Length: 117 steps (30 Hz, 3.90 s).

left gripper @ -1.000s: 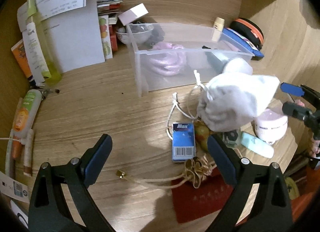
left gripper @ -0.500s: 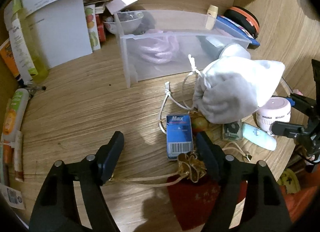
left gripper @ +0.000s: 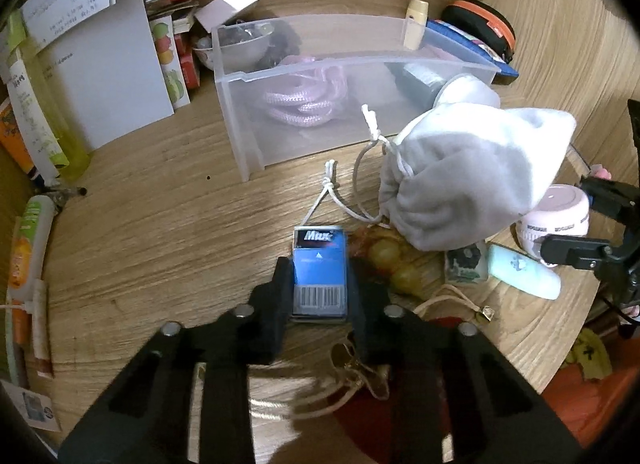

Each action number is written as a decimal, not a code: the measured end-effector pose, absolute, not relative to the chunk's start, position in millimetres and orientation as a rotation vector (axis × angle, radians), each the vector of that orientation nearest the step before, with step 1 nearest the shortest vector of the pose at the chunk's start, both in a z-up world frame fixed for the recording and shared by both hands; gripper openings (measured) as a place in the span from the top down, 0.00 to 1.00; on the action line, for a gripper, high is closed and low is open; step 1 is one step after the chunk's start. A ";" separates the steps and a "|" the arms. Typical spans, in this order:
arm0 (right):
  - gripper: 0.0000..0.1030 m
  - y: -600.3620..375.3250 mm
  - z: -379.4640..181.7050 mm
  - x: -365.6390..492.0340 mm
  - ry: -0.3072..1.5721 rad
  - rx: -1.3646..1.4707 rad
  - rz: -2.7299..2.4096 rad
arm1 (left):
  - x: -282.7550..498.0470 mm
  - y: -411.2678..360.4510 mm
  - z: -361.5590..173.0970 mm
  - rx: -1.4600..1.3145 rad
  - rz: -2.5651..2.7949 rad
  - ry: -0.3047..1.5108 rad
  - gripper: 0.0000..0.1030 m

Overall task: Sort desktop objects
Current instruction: 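Grasp the blue Max box with the left tool while the right tool grasps the pink round container, then lower the blue box and pink container into the clear bin and open both tools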

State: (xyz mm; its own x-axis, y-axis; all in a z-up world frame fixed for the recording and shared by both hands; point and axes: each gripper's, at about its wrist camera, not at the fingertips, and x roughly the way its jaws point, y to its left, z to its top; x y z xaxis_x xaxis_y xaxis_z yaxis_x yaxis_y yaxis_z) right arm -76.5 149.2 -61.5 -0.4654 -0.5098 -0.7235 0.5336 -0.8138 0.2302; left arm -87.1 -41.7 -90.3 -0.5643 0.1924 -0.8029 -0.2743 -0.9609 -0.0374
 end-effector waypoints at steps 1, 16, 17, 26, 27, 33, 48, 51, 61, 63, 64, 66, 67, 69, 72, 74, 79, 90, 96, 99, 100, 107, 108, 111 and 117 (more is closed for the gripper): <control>0.41 146.9 -60.8 -76.0 0.042 1.108 -2.266 | -87.5 -43.9 -89.7 -1.295 2.567 0.112 0.74; 0.41 168.0 -18.8 -79.3 0.016 1.004 -2.357 | -74.9 -64.3 -50.6 -1.107 2.733 -0.047 0.74; 0.41 169.5 -15.2 -80.4 0.013 0.992 -2.362 | -73.8 -64.0 -46.4 -1.086 2.744 -0.050 0.74; 0.41 171.8 22.6 -101.9 0.021 0.868 -2.413 | -74.1 -58.9 -14.2 -0.934 2.776 -0.075 0.74; 0.41 170.7 26.7 -104.6 0.027 0.852 -2.415 | -74.0 -58.6 -10.5 -0.915 2.779 -0.074 0.74; 0.41 165.0 47.2 -124.0 0.010 0.778 -2.411 | -77.8 -56.0 9.3 -0.834 2.795 -0.076 0.74; 0.41 143.2 53.9 -180.4 -0.034 0.786 -2.401 | -117.2 -57.3 34.9 -0.700 2.813 -0.087 0.74; 0.41 134.8 51.3 -194.1 -0.008 0.805 -2.396 | -130.3 -56.2 31.7 -0.716 2.799 -0.102 0.74; 0.41 111.6 18.7 -223.8 0.015 0.901 -2.342 | -169.4 -46.5 6.2 -0.815 2.755 -0.120 0.74; 0.41 109.4 12.1 -227.4 0.014 0.919 -2.339 | -174.7 -45.1 0.6 -0.839 2.740 -0.125 0.74; 0.41 108.2 6.6 -230.4 0.015 0.939 -2.337 | -176.9 -44.1 -2.4 -0.849 2.732 -0.124 0.74; 0.41 107.1 -0.8 -234.3 0.020 0.967 -2.336 | -180.8 -42.2 -8.3 -0.871 2.723 -0.117 0.74; 0.41 107.2 -2.2 -235.5 0.021 0.973 -2.335 | -182.9 -41.0 -11.7 -0.885 2.716 -0.112 0.74; 0.41 106.6 -7.0 -238.1 0.023 0.990 -2.334 | -186.2 -39.3 -18.1 -0.911 2.706 -0.105 0.74; 0.41 105.1 -13.3 -240.9 0.018 1.012 -2.320 | -190.6 -36.4 -26.5 -0.949 2.686 -0.091 0.74; 0.41 103.5 -18.8 -243.7 0.008 1.037 -2.303 | -193.2 -33.9 -31.6 -0.972 2.683 -0.065 0.74; 0.41 95.5 -31.0 -245.0 0.056 1.081 -2.298 | -196.3 -31.4 -39.0 -1.011 2.689 -0.025 0.74; 0.41 100.0 -32.9 -245.8 0.018 1.087 -2.290 | -195.4 -27.1 -41.6 -1.001 2.700 0.024 0.74; 0.40 96.9 -31.7 -242.6 0.051 1.056 -2.327 | -195.4 -27.8 -41.3 -0.998 2.703 0.027 0.72; 0.39 96.0 -29.4 -239.7 0.084 1.035 -2.349 | -194.6 -26.7 -41.2 -0.991 2.715 0.044 0.72; 0.39 95.6 -28.6 -238.8 0.096 1.028 -2.356 | -194.7 -27.2 -41.3 -0.991 2.715 0.043 0.72; 0.26 98.6 -22.9 -237.3 0.076 1.019 -2.365 | -192.5 -26.0 -38.4 -0.976 2.732 0.047 0.58; 0.26 100.1 -21.0 -237.1 0.055 1.018 -2.357 | -190.9 -25.8 -36.4 -0.964 2.741 0.045 0.48; 0.24 107.0 -12.5 -235.1 -0.008 0.997 -2.344 | -186.1 -27.7 -27.3 -0.935 2.748 0.004 0.46; 0.19 124.6 13.2 -224.3 -0.048 0.908 -2.394 | -164.9 -31.5 -4.7 -0.887 2.765 -0.053 0.30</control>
State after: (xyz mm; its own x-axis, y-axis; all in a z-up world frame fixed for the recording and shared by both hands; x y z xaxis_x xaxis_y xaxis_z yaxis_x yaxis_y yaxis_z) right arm -224.3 124.6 13.2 -0.6055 -0.5248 -0.5983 0.5006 -0.8356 0.2264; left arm -164.9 -31.5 -4.7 -0.7882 0.2348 -0.5689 -0.2126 -0.9713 -0.1063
